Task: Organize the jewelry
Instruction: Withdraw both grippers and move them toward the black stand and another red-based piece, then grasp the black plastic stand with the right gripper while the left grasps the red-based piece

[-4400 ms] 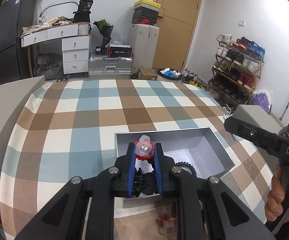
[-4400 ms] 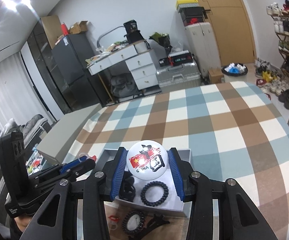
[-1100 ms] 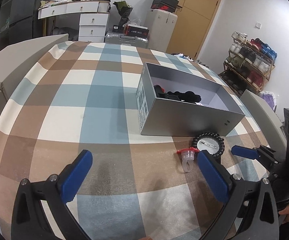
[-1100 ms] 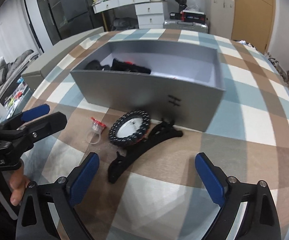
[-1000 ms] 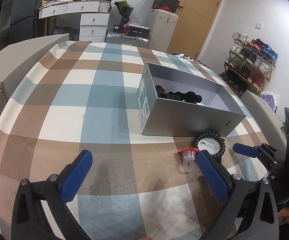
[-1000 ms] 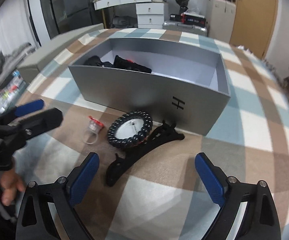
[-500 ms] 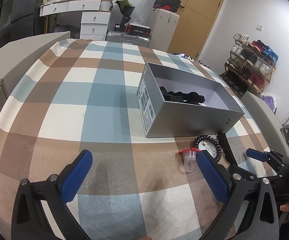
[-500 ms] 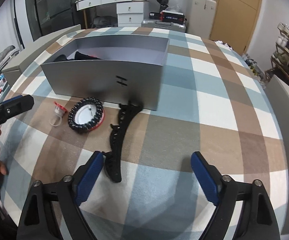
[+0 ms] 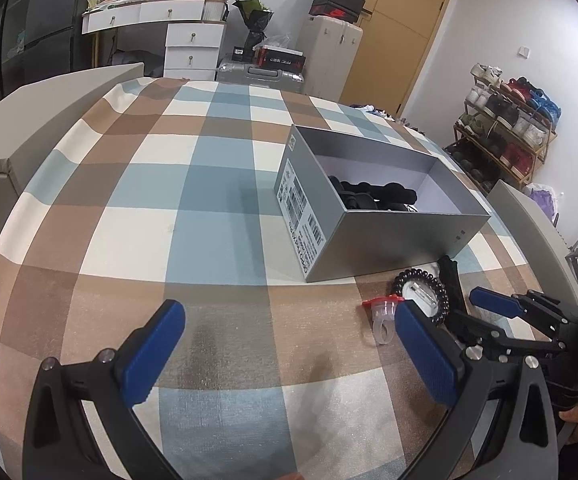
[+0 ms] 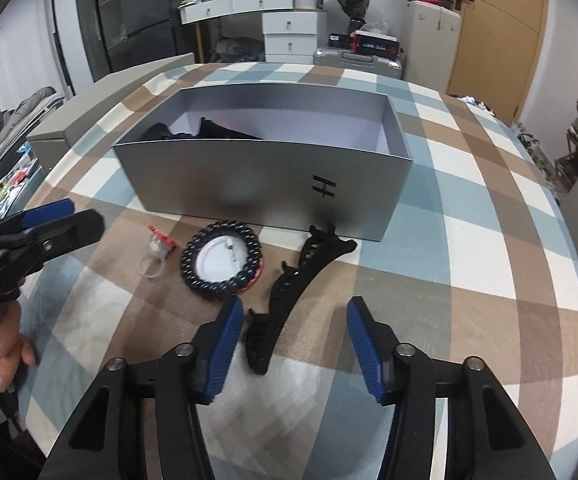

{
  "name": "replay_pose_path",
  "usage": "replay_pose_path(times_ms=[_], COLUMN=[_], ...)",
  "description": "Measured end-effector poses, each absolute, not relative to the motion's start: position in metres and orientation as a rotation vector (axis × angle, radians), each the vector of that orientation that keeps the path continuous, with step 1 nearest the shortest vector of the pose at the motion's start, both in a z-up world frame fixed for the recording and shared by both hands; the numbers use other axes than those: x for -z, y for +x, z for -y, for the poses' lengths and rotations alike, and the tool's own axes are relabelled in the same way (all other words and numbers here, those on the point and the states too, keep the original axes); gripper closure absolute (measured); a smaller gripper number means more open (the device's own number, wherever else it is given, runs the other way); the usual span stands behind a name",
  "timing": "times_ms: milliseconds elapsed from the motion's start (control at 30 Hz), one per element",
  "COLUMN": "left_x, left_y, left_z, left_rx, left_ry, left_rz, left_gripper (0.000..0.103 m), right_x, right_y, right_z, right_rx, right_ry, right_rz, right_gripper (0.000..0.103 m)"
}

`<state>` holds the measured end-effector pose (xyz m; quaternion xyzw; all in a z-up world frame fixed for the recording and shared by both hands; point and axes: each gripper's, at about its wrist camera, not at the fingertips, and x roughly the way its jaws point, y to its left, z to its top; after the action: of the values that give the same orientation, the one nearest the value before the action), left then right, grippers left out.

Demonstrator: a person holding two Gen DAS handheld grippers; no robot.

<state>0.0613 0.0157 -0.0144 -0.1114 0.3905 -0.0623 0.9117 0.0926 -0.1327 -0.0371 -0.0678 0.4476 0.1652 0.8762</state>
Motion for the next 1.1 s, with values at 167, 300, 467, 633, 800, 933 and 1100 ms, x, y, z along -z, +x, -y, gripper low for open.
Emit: replay_pose_path(times_ms=[167,300,467,633,800,933,1100], left_x=[0.015,0.015,0.015,0.01,0.011,0.017,0.019], left_y=[0.062,0.062,0.061,0.055,0.058,0.068,0.078], left_z=[-0.014,-0.01,-0.005,0.005,0.021,0.033,0.038], left_rx=[0.127,0.124,0.105,0.08,0.182,0.215,0.203], left_ry=[-0.221,-0.203,-0.17,-0.107,-0.103,-0.072,-0.053], left_rz=[-0.812,-0.818,-0.828,-0.8,-0.852,-0.897,-0.917], left_gripper=[0.001,0.001,0.001,0.001,0.003,0.033,0.053], right_x=[0.035,0.026,-0.004,-0.025,-0.025,-0.03,-0.034], right_y=[0.093,0.082,0.078,0.078,0.073,0.073,0.073], right_z=[0.138,0.153,0.182,0.19,0.194,0.208,0.222], right_rx=[-0.371,-0.404,-0.405,-0.463,-0.483,-0.468,-0.453], right_ry=[-0.111,-0.049,0.042,0.103,0.111,0.135,0.165], right_rz=[-0.919,-0.887,-0.804,-0.751,-0.748,-0.732,-0.718], right_gripper=[0.081,0.083,0.083,0.083,0.083,0.083,0.083])
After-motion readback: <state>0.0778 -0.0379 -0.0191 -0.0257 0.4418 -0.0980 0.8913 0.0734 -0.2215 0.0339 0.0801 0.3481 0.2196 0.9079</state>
